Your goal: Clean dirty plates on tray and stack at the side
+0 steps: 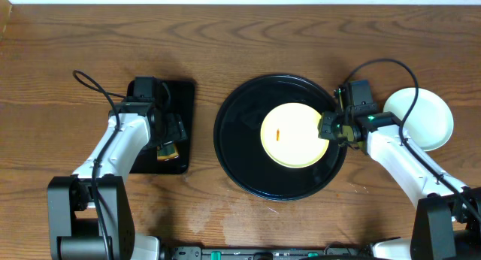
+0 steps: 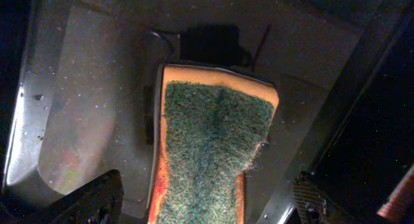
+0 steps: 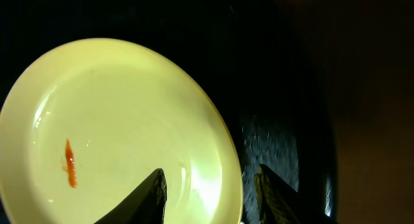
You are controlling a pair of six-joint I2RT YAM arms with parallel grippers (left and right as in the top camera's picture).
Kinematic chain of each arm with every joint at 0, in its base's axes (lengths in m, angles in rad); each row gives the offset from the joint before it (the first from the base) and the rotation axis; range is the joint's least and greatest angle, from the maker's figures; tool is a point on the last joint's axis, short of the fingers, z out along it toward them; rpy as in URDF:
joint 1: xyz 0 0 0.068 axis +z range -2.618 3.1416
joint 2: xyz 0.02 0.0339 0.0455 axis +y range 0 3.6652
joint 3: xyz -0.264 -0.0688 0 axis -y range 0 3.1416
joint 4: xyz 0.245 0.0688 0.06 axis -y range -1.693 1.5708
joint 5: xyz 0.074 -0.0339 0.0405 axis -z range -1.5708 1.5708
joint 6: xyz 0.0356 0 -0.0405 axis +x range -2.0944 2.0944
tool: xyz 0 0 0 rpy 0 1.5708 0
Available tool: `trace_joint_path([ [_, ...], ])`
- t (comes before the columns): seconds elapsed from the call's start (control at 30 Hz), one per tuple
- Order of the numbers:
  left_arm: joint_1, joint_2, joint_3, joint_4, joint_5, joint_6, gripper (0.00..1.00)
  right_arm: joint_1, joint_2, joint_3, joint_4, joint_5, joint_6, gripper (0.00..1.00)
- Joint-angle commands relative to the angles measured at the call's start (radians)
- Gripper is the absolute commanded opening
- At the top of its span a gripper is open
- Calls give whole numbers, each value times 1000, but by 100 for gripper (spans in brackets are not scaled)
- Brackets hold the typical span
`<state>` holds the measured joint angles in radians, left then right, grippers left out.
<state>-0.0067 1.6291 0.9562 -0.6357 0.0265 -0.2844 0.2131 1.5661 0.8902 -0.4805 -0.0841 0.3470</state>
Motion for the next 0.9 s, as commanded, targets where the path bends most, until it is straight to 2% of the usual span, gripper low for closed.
trace_joint_path([
  [0.0, 5, -4, 1, -37, -48, 77, 85, 3, 13, -5, 14, 23, -238, 42],
  [0.13, 5, -4, 1, -65, -72, 108, 85, 3, 72, -5, 28, 20, -286, 42],
  [0.23, 5, -4, 1, -64, -72, 108, 85, 3, 136, -5, 49, -61, -323, 35],
  [0.37, 5, -4, 1, -64, -72, 108, 85, 4, 177, -5, 50, -102, -310, 21],
  [0.43, 5, -4, 1, -65, -72, 108, 85, 3, 180, -5, 55, -101, -281, 4],
  [0.47, 5, -4, 1, -63, -69, 105, 85, 4, 180, -5, 58, -101, -271, 1],
  [0.53, 5, -4, 1, -24, -22, 54, 85, 3, 179, -5, 58, -101, -237, 1],
  [0.6, 5, -4, 1, -21, 91, -30, 85, 3, 179, -5, 52, -101, -214, 1],
  [0.77, 5, -4, 1, -50, 305, -76, 85, 3, 179, -5, 32, -96, -201, 1],
  [0.87, 5, -4, 1, -29, 222, -73, 85, 4, 179, -5, 27, -97, -202, 1],
])
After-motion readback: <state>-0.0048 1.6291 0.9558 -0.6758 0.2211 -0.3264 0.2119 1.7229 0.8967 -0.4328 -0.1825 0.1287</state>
